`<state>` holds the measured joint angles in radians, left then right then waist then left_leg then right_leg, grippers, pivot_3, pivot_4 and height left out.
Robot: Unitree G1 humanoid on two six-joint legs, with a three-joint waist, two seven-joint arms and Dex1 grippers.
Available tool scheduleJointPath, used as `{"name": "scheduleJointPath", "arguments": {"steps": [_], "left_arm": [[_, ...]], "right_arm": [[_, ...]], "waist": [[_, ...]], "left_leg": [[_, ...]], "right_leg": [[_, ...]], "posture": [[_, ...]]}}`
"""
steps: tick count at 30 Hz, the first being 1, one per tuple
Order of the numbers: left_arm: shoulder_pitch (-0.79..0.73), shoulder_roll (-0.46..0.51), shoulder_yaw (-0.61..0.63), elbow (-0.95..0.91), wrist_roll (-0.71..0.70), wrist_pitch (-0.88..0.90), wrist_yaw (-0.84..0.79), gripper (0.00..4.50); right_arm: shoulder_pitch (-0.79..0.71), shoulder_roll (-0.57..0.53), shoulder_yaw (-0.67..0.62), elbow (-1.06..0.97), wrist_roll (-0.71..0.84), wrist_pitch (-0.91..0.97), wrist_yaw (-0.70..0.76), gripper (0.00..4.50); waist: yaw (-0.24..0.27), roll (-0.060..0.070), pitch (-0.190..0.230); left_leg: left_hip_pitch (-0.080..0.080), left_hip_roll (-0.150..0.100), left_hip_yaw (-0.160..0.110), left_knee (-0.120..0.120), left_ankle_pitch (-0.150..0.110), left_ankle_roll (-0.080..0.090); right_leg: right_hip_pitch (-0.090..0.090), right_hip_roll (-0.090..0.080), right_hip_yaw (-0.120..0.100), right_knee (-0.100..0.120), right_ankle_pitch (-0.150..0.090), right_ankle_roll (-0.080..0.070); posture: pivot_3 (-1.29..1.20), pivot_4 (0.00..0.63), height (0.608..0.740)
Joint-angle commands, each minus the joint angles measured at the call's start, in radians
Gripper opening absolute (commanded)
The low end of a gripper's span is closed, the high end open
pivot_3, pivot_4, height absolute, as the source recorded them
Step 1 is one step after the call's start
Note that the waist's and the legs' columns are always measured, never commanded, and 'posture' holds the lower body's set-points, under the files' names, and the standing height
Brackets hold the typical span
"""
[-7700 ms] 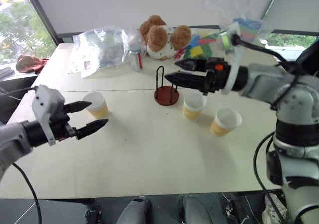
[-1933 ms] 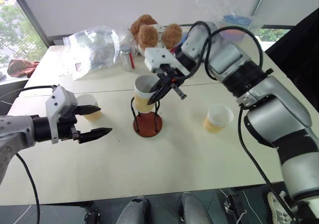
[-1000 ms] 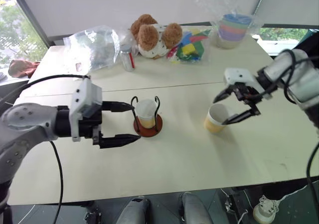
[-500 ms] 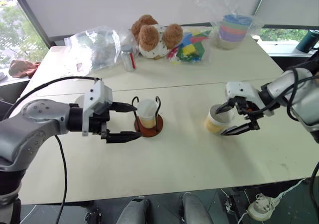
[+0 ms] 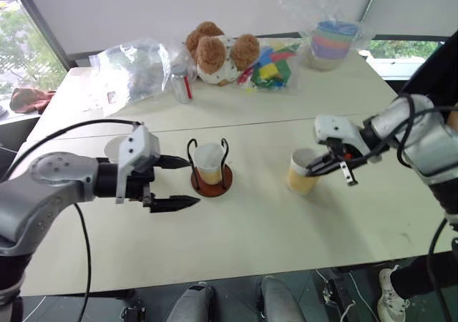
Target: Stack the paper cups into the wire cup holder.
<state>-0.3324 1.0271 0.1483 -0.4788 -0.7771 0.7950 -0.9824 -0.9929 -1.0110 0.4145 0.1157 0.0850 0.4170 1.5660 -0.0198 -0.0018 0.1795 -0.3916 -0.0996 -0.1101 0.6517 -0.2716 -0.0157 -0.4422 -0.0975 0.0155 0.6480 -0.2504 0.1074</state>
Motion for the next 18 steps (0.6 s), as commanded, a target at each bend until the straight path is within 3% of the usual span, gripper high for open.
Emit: {"name": "scheduleJointPath", "arguments": {"steps": [1, 7, 18], "left_arm": [[0.069, 0.08, 0.14, 0.057, 0.052, -0.026, -0.037, 4.5], [0.145, 0.105, 0.277, 0.061, 0.023, -0.003, -0.063, 4.5], [0.256, 0.049, 0.347, -0.023, 0.009, 0.009, 0.001, 4.5]], "right_arm": [[-0.303, 0.1, -0.018, 0.245, -0.065, -0.196, 0.039, 0.09], [-0.583, 0.305, 0.04, 0.517, 0.082, -0.326, 0.048, 0.09], [-0.628, 0.403, 0.219, 0.451, 0.351, -0.347, 0.048, 0.09]], "waist": [[-0.013, 0.002, 0.001], [-0.023, -0.002, -0.001], [-0.022, -0.002, 0.0]], "left_leg": [[0.0, 0.0, 0.001, -0.001, 0.0, 0.0], [0.001, 0.005, -0.001, -0.004, -0.003, -0.004], [0.0, 0.004, 0.0, -0.002, -0.004, -0.004]], "right_leg": [[0.0, 0.0, 0.001, 0.0, 0.0, 0.0], [-0.001, 0.002, 0.0, -0.001, 0.0, -0.001], [-0.002, 0.002, 0.001, -0.001, 0.0, -0.001]], "posture": [[0.0, 0.15, 0.74], [0.0, 0.15, 0.74], [0.0, 0.15, 0.74]]}}
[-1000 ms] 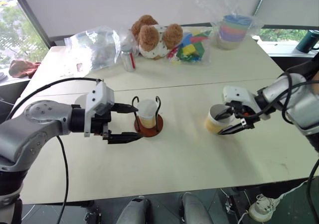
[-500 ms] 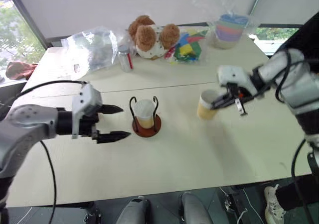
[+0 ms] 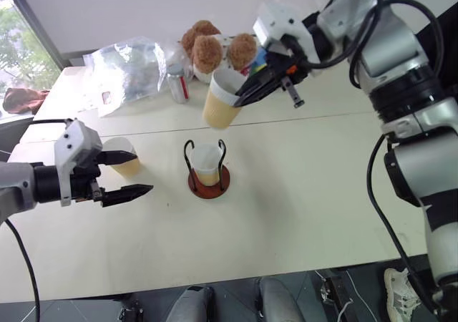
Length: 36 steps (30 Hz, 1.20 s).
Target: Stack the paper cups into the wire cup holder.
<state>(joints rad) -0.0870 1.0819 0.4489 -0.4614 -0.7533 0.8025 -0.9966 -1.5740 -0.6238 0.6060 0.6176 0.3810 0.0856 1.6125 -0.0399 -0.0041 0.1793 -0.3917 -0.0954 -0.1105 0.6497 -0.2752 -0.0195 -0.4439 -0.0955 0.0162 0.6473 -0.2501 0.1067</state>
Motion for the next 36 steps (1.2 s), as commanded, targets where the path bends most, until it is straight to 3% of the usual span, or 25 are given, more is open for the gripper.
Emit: {"name": "scheduleJointPath", "arguments": {"steps": [1, 5, 13, 21, 33, 36], "left_arm": [[0.02, -0.009, 0.052, -0.045, -0.016, 0.001, 0.016, 4.5], [0.055, -0.021, 0.057, -0.05, -0.005, -0.017, 0.016, 4.5], [0.09, -0.021, 0.062, -0.04, 0.023, -0.05, 0.008, 4.5], [0.085, -0.035, 0.046, -0.04, 0.027, -0.069, 0.022, 4.5], [0.048, -0.047, 0.012, -0.043, 0.026, -0.071, 0.049, 4.5], [0.044, -0.05, 0.009, -0.044, 0.026, -0.069, 0.054, 4.5]], "right_arm": [[-0.048, 0.018, 0.041, -0.058, 0.063, -0.017, 0.002, 0.09], [-0.047, 0.042, 0.07, -0.069, 0.079, -0.021, 0.002, 0.09], [-0.059, 0.127, 0.098, 0.074, -0.032, -0.139, 0.002, 0.09], [-0.095, 0.111, 0.219, 0.111, -0.027, -0.225, 0.002, 0.09], [-0.132, 0.136, 0.295, 0.165, -0.009, -0.288, 0.002, 0.09], [-0.136, 0.145, 0.29, 0.176, -0.009, -0.294, 0.002, 0.92]], "waist": [[-0.004, 0.0, 0.0], [-0.004, 0.0, 0.0], [-0.002, 0.0, 0.0], [-0.005, 0.0, 0.0], [-0.004, 0.0, 0.0], [-0.004, 0.0, 0.0]], "left_leg": [[0.0, 0.0, 0.0, 0.0, 0.0, 0.0], [0.0, 0.001, 0.0, 0.0, 0.0, 0.0], [0.0, 0.0, 0.001, 0.0, 0.0, 0.0], [0.0, 0.001, 0.001, 0.0, 0.0, 0.0], [0.0, 0.001, 0.001, 0.0, 0.0, 0.0], [0.0, 0.001, 0.001, 0.0, 0.0, 0.0]], "right_leg": [[0.0, 0.0, 0.0, 0.0, 0.0, 0.0], [-0.001, 0.001, 0.0, 0.002, 0.0, 0.0], [-0.001, 0.001, 0.001, 0.002, 0.0, 0.0], [-0.002, 0.001, 0.0, 0.002, 0.0, 0.0], [-0.002, 0.001, 0.0, 0.002, 0.0, 0.0], [-0.002, 0.001, 0.001, 0.002, 0.0, 0.0]], "posture": [[0.0, 0.15, 0.74], [0.0, 0.15, 0.74], [0.0, 0.15, 0.74], [0.0, 0.15, 0.74], [0.0, 0.15, 0.74], [0.0, 0.15, 0.74]]}}
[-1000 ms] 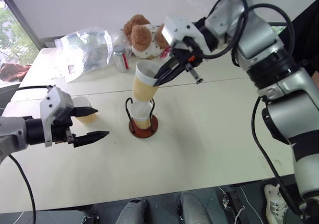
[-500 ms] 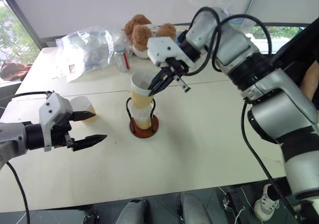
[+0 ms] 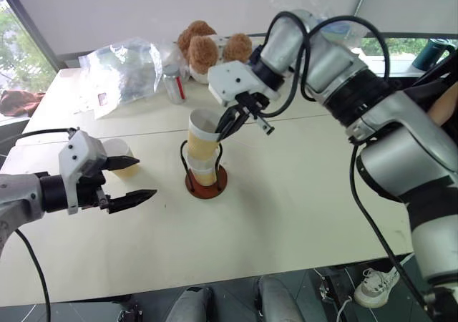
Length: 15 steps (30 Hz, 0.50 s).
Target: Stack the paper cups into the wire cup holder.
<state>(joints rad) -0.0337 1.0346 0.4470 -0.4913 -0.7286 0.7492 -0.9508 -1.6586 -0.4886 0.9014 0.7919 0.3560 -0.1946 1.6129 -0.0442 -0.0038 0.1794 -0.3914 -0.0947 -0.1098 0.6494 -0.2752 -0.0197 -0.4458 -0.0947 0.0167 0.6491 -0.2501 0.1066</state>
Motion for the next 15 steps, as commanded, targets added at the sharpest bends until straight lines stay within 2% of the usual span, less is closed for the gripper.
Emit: {"name": "scheduleJointPath", "arguments": {"steps": [1, 5, 10, 15], "left_arm": [[-0.011, -0.003, 0.01, -0.014, 0.001, -0.015, 0.009, 4.5], [-0.017, -0.003, 0.009, -0.01, 0.0, -0.014, 0.012, 4.5], [-0.033, -0.005, 0.004, 0.005, 0.017, -0.029, 0.02, 4.5], [-0.051, 0.017, 0.029, 0.048, 0.085, -0.091, 0.022, 4.5]], "right_arm": [[-0.052, 0.013, -0.008, 0.004, 0.017, -0.013, 0.002, 1.4], [-0.058, 0.029, -0.037, 0.023, 0.019, 0.006, 0.002, 3.48], [-0.064, 0.029, -0.099, 0.032, 0.056, 0.075, 0.002, 3.48], [-0.014, -0.069, -0.206, -0.112, 0.236, 0.298, 0.002, 3.48]], "waist": [[0.0, 0.0, 0.0], [0.0, 0.0, 0.0], [0.0, 0.0, 0.0], [0.007, 0.0, 0.0]], "left_leg": [[0.0, 0.0, 0.0, 0.0, 0.0, 0.0], [0.0, 0.0, 0.0, 0.0, 0.0, 0.0], [0.0, 0.0, 0.0, 0.0, 0.0, 0.0], [-0.001, 0.0, -0.001, 0.0, 0.0, 0.0]], "right_leg": [[0.0, 0.0, 0.0, 0.0, 0.0, 0.0], [0.0, 0.0, 0.0, 0.0, 0.0, 0.0], [0.0, 0.0, 0.0, 0.0, 0.0, 0.0], [0.0, 0.0, -0.001, -0.001, 0.0, 0.0]], "posture": [[0.0, 0.15, 0.74], [0.0, 0.15, 0.74], [0.0, 0.15, 0.74], [0.0, 0.15, 0.74]]}}
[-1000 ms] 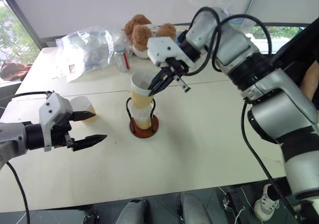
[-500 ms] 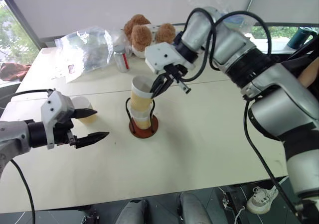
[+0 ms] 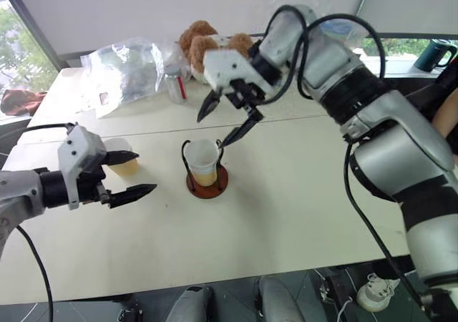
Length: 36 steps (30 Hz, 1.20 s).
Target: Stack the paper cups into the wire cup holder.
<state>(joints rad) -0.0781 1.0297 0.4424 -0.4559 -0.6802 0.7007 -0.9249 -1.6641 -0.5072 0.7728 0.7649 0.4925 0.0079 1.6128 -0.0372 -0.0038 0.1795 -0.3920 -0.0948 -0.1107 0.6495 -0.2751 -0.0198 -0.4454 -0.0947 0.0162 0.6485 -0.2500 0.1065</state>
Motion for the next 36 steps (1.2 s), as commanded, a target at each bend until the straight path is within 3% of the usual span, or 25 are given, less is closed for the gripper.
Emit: {"name": "scheduleJointPath", "arguments": {"steps": [1, 4, 8, 12, 16, 22, 32, 35, 36], "left_arm": [[-0.003, 0.04, 0.041, 0.032, 0.068, -0.066, -0.013, 4.5], [-0.048, 0.102, 0.031, 0.142, 0.174, -0.171, -0.031, 4.5], [-0.099, 0.181, -0.008, 0.283, 0.211, -0.246, -0.143, 4.5], [-0.219, 0.228, -0.135, 0.473, 0.298, -0.397, -0.249, 4.5], [-0.384, 0.211, -0.306, 0.616, 0.383, -0.494, -0.359, 4.5], [-0.581, 0.141, -0.476, 0.822, 0.519, -0.639, -0.458, 4.5], [-0.752, 0.032, -0.631, 1.1, 0.7, -0.871, -0.534, 4.5], [-0.781, 0.003, -0.634, 1.138, 0.702, -0.886, -0.55, 3.7], [-0.788, -0.002, -0.636, 1.149, 0.706, -0.894, -0.556, 3.09]], "right_arm": [[0.029, -0.086, -0.116, -0.148, 0.151, 0.158, 0.002, 3.48], [0.208, -0.192, -0.275, -0.358, 0.276, 0.361, -0.028, 3.48], [0.432, -0.244, -0.414, -0.581, 0.251, 0.492, -0.179, 3.48], [0.62, -0.286, -0.507, -0.776, 0.218, 0.583, -0.333, 4.46], [0.75, -0.305, -0.588, -0.912, 0.204, 0.653, -0.449, 4.46], [0.865, -0.314, -0.662, -1.082, 0.241, 0.748, -0.526, 4.46], [0.899, -0.291, -0.711, -1.135, 0.258, 0.806, -0.577, 4.46], [0.909, -0.303, -0.727, -1.122, 0.258, 0.801, -0.565, 4.5], [0.913, -0.304, -0.728, -1.12, 0.252, 0.799, -0.564, 4.5]], "waist": [[0.001, 0.0, 0.0], [0.005, -0.001, -0.001], [0.021, -0.001, -0.001], [0.022, 0.001, 0.0], [0.025, 0.0, -0.001], [0.025, -0.001, -0.001], [0.021, -0.001, -0.001], [0.026, -0.002, -0.001], [0.026, -0.002, -0.001]], "left_leg": [[0.0, 0.0, 0.0, 0.0, 0.0, 0.0], [0.0, 0.0, -0.001, 0.0, -0.001, 0.0], [0.0, 0.0, 0.001, 0.001, -0.002, 0.003], [0.001, 0.0, 0.004, 0.0, -0.002, 0.003], [0.0, 0.001, 0.004, 0.002, -0.001, 0.002], [0.0, 0.0, 0.004, 0.005, -0.003, 0.004], [-0.001, 0.001, 0.005, 0.011, -0.004, 0.007], [-0.002, 0.001, 0.005, 0.013, -0.007, 0.011], [-0.002, 0.0, 0.004, 0.014, -0.007, 0.011]], "right_leg": [[0.0, 0.0, 0.0, 0.0, 0.0, 0.0], [0.001, 0.0, -0.001, -0.001, 0.0, 0.0], [0.002, -0.001, 0.0, -0.002, 0.0, 0.0], [-0.001, -0.001, 0.001, 0.0, 0.0, 0.0], [0.001, -0.001, -0.001, -0.001, 0.0, 0.0], [0.002, -0.001, -0.001, 0.0, 0.0, 0.0], [0.003, 0.002, -0.001, 0.002, 0.0, 0.0], [0.003, 0.002, -0.001, 0.002, 0.0, 0.001], [0.004, 0.002, -0.002, 0.002, 0.001, 0.001]], "posture": [[0.0, 0.15, 0.74], [0.0, 0.15, 0.74], [0.0, 0.15, 0.74], [0.0, 0.15, 0.74], [0.0, 0.15, 0.74], [0.0, 0.15, 0.74], [0.0, 0.15, 0.74], [0.0, 0.15, 0.74], [0.0, 0.15, 0.74]]}}
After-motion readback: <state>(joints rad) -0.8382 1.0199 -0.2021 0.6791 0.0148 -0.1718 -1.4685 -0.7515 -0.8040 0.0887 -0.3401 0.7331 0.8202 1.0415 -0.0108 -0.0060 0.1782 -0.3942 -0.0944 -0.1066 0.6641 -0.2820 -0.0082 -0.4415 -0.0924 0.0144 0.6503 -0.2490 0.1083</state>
